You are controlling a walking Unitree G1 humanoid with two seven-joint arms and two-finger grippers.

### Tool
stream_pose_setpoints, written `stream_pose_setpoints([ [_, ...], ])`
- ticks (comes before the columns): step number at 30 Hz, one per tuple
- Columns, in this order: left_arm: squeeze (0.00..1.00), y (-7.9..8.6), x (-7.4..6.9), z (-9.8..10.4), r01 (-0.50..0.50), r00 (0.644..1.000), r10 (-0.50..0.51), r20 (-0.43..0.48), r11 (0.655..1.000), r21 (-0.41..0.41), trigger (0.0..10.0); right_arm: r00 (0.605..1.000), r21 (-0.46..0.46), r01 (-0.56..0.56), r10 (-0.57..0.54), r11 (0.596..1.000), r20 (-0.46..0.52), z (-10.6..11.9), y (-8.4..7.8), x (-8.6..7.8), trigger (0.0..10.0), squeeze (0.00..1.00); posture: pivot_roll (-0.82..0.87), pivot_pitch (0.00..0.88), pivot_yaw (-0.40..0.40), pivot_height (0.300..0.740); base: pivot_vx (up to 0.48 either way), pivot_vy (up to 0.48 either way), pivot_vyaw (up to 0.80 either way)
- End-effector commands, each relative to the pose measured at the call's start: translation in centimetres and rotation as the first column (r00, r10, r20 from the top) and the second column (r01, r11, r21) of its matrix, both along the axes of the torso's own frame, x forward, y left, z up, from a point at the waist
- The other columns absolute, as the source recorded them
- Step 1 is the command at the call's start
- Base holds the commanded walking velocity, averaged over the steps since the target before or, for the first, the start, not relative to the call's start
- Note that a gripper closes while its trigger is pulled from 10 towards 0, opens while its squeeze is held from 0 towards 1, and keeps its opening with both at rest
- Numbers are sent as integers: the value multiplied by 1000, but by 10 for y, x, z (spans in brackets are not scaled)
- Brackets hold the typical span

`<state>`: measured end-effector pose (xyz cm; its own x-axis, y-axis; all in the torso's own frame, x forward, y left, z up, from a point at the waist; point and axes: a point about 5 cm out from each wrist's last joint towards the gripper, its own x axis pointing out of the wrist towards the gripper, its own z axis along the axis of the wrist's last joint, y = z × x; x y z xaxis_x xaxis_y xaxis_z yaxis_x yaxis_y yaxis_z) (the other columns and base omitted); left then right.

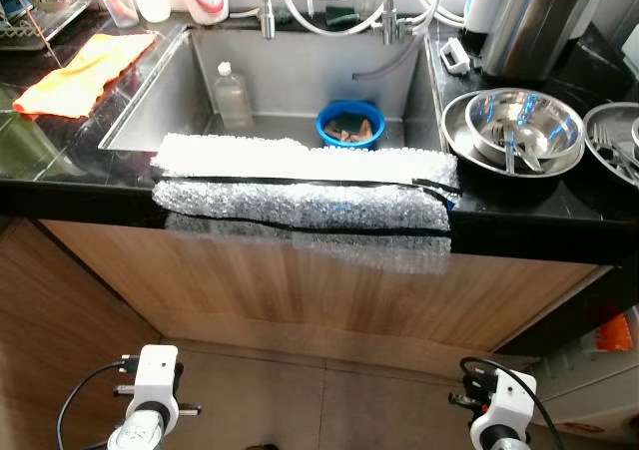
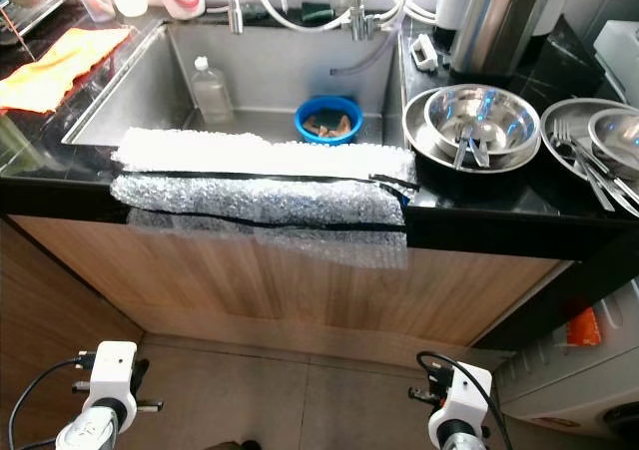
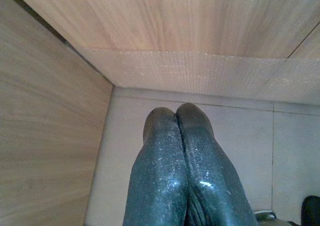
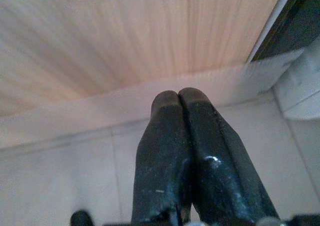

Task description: Kitchen organization

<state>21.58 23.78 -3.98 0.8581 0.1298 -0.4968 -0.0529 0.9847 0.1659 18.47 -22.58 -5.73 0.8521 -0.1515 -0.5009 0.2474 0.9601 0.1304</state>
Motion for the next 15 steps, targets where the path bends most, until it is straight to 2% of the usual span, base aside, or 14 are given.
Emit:
stream_pose_setpoints([
  [1,0,-4,-5,2,23,998,-23,59,1000,1,10000,998,-43,15,-12,999,63,5,0,-4,10000,0,-5,93,25,740,0,0,0],
  [7,0,-5,-12,10,30,988,-30,148,1000,8,10000,985,-86,-1,15,996,171,18,2,-10,10000,0,-19,80,37,740,0,0,0],
  [12,0,4,-12,31,2,967,-5,256,1000,14,10000,967,-135,21,14,991,256,40,-2,-18,10000,0,-23,55,39,740,0,0,0],
  [15,0,4,-10,43,32,953,-42,299,999,39,10000,957,-151,18,27,988,290,52,-1,-20,10000,0,-27,40,40,740,0,0,0],
])
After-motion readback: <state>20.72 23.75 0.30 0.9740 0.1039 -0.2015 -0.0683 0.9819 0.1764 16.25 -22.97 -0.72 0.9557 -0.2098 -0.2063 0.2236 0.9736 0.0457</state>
